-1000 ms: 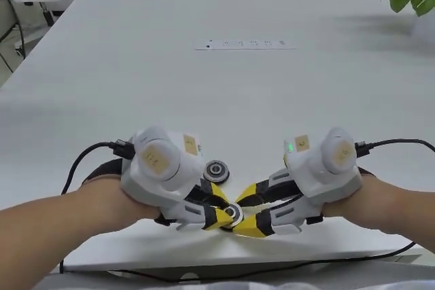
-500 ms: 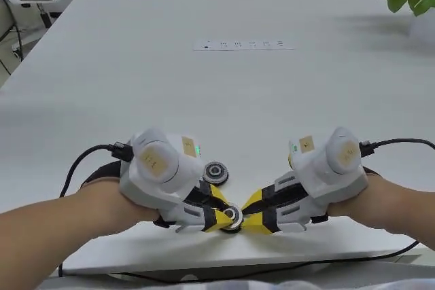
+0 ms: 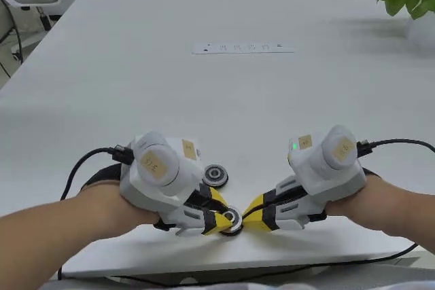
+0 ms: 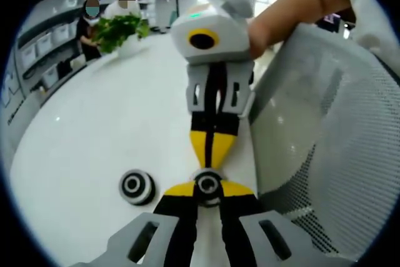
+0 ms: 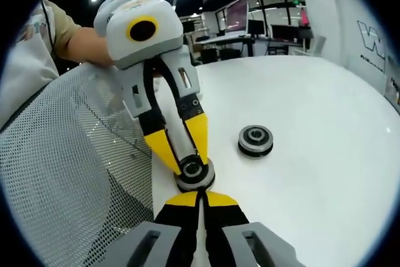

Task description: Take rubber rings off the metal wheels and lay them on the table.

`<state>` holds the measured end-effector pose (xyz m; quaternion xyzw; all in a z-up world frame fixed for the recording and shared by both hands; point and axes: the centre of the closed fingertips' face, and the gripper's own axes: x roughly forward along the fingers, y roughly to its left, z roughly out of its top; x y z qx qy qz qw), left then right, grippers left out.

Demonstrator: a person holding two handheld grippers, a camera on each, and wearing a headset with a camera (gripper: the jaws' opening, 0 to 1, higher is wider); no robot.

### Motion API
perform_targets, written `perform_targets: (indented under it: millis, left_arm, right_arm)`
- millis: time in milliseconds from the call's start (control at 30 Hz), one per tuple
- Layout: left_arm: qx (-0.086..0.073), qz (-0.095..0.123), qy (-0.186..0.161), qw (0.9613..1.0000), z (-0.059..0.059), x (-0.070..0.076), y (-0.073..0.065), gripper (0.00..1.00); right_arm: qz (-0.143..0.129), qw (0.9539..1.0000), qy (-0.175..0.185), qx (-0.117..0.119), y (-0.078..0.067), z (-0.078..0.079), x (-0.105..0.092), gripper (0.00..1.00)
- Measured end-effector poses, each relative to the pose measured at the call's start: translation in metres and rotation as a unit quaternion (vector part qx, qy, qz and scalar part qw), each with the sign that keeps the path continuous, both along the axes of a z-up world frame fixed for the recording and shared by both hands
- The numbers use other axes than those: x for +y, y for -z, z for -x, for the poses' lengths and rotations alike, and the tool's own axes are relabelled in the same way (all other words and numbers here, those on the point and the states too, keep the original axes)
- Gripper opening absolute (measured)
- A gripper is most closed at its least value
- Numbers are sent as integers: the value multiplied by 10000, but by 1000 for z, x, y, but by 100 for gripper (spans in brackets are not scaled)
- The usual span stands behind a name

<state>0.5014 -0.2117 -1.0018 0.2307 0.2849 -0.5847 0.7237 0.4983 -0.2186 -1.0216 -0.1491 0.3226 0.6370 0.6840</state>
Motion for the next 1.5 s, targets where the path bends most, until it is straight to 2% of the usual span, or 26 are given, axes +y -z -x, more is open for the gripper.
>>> perform_targets:
  millis: [167,300,400,600,767,1133,1500]
  left_arm:
    - [-11,-20,-9,10000,0,0,0,13]
    - [-13,-23,-12,10000,0,0,0,13]
    - [-16,-28,-9,10000,0,0,0,13]
    - [-14,-30,18,10000,1,-1,0,13]
    - [0,-29,23,10000,1,-1,0,12]
    - [12,-48,25,10000,1,-1,0,12]
    - [11,-45,51,10000,1,-2,0,12]
  right_arm:
    - [-120,9979,382,502,-3,-2,-3,0]
    - [-174,9955,555,744,-3,-3,-4,0]
    - [-254,9913,765,1042,-5,-3,-4,0]
    - [-320,9866,926,1303,-6,-2,-5,0]
    - [-305,9860,948,1340,-7,-1,-4,0]
    - [-180,9890,870,1179,-9,0,-4,0]
    - [-158,9882,913,1219,-10,0,-5,0]
